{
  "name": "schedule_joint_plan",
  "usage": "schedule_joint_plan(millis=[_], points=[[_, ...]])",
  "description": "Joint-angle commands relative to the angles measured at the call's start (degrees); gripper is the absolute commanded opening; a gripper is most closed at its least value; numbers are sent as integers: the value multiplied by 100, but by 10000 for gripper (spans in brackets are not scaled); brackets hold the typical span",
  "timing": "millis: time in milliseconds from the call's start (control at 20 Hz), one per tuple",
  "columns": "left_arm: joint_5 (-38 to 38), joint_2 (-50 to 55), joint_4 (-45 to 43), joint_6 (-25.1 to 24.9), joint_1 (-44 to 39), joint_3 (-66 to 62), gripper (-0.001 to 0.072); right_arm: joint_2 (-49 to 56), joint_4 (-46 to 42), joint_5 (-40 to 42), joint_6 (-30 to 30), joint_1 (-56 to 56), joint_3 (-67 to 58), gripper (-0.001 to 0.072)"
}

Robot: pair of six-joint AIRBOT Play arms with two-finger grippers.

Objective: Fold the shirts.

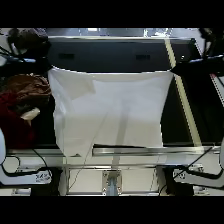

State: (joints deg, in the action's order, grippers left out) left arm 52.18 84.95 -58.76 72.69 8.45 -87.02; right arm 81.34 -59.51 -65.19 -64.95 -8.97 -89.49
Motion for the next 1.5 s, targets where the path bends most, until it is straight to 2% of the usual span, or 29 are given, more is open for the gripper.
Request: schedule_joint_plan(millis=[0,100,250,400,550,650,750,900,1050,1200,1450], points=[[-1622,935,-466,258,-376,4,12,1119,24,1845,-146,444,-15,18],[-1794,1139,-468,256,-372,4,13,1456,39,2516,-555,479,-144,18],[-1784,1102,-485,92,-328,7,13,1521,-81,2411,-658,468,-350,18],[-1502,846,-997,-11,-326,7,12,1342,-651,1399,-638,474,-584,16],[-791,448,-2079,-26,-466,125,11,953,-1410,566,-640,474,-553,15],[-649,201,-2662,-90,-586,514,12,739,-1714,11,-678,474,-382,15],[-647,59,-2688,-90,-649,988,11,597,-1766,-426,-684,474,55,15],[-647,24,-2673,-66,-750,1506,12,501,-1722,-356,-708,474,940,15],[-586,26,-2673,-63,-789,1714,11,505,-1635,61,-763,474,1530,16],[-404,26,-2677,-66,-785,1840,12,562,-1480,356,-763,474,1829,16],[-387,31,-2691,-66,-765,2083,12,804,-1211,328,-763,511,1969,18]])
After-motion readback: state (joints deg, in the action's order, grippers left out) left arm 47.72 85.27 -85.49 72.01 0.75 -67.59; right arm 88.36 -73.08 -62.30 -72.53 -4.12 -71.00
